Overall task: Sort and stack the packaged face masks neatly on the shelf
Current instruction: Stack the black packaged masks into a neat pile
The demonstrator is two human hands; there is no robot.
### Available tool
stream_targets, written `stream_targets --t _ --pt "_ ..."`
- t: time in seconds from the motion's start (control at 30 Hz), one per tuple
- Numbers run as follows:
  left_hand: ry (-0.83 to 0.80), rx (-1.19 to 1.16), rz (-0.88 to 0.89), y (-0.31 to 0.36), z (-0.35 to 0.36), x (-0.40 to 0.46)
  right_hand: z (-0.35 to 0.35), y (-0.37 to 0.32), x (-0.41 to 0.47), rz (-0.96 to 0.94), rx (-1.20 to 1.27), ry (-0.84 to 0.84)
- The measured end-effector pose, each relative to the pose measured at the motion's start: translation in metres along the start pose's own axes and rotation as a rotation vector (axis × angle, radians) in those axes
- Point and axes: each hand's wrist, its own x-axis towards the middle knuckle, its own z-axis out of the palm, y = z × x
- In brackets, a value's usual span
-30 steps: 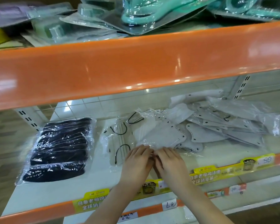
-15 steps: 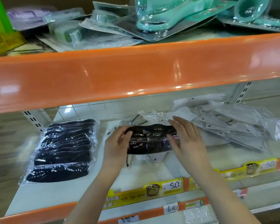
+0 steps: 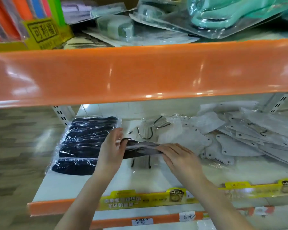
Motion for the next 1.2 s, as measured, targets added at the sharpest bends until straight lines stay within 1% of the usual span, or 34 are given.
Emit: stream_targets --t 0.03,0.07,0.1,0.13,0.2,0.3,0.47,0.53,0.6,0.67,0.77,1.03,1.2 --pt "0.032 0.157 0.146 -0.006 -0.003 -0.002 0.003 -0.003 0.004 -0.009 0.005 0.011" --pt "0.058 0.262 0.303 -0.014 -0.005 -0.004 0.007 -0.008 0.009 -0.013 0.010 0.026" --pt "0.077 0.315 0.433 -0.021 -0.008 -0.006 0.010 -0.013 0.014 -0.017 0.013 0.045" --pt "0.088 0.343 0.527 -0.027 -0.012 -0.009 0.013 -0.019 0.020 -0.026 0.014 0.065" --pt "0.078 0.390 0.651 -0.033 -0.021 -0.014 0.019 -0.031 0.030 -0.046 0.022 0.102" --pt "0.124 0.480 0.744 -0.043 -0.039 -0.017 0.031 -0.053 0.045 -0.073 0.051 0.165" --pt "0.325 0.539 0.723 -0.081 -0.078 -0.017 0.062 -0.094 0.060 -0.133 0.158 0.202" --pt "0.378 0.574 0.707 -0.096 -0.091 -0.018 0.075 -0.107 0.061 -0.169 0.226 0.146" --pt "0.393 0.605 0.686 -0.111 -0.101 -0.020 0.089 -0.119 0.059 -0.173 0.257 0.033" --pt "0.372 0.630 0.659 -0.128 -0.106 -0.023 0.102 -0.131 0.054 -0.159 0.274 -0.070" --pt "0.291 0.650 0.622 -0.151 -0.109 -0.028 0.111 -0.145 0.047 -0.163 0.253 -0.189" --pt "0.055 0.593 0.536 -0.179 -0.117 -0.031 0.115 -0.170 0.042 -0.054 0.214 -0.297" --pt "-0.045 0.613 0.501 -0.182 -0.123 -0.028 0.116 -0.182 0.040 0.014 0.172 -0.378"
